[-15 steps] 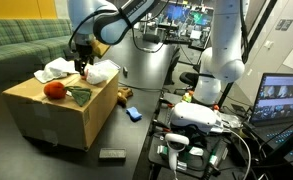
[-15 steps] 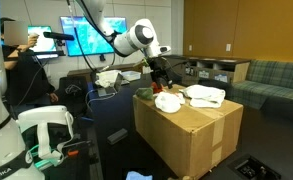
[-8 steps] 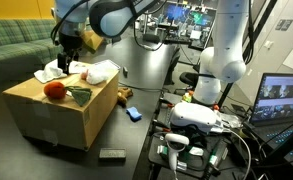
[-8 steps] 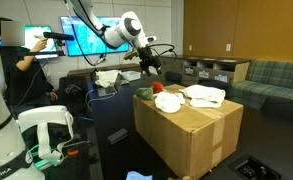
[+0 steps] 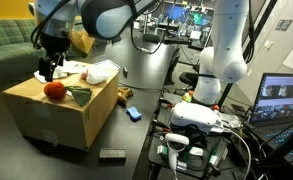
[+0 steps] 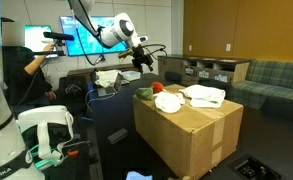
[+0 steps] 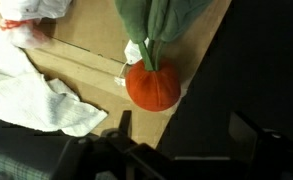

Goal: Put the objects on the box onto the table and the objects on the table on to the box

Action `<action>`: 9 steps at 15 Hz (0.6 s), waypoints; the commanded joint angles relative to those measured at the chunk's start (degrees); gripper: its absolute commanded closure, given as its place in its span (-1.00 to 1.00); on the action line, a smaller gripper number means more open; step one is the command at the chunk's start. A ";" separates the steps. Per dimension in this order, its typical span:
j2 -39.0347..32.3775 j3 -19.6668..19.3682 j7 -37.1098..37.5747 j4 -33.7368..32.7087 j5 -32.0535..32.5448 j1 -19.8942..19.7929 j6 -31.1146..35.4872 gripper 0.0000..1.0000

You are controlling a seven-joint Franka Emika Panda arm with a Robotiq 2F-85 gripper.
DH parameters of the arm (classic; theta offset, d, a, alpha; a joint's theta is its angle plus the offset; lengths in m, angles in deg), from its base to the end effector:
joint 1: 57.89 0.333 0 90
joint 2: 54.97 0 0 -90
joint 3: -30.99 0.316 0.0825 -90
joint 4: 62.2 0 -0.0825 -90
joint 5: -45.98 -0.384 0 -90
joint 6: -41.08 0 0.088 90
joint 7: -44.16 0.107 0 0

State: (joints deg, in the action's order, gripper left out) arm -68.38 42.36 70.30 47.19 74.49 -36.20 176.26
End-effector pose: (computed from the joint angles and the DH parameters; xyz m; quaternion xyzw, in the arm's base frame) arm 0.5352 0.3333 0.4007 0.9571 0.2076 0.1793 0.0936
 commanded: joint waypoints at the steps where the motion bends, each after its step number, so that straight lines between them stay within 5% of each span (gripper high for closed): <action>1: -4.83 -0.40 -1.84 -4.58 0.34 0.77 1.60 -1.00; 9: -14.03 -4.71 -4.72 -10.21 0.32 1.28 5.48 -1.00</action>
State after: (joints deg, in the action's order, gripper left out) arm -78.92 39.74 67.57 40.97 74.49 -35.66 180.44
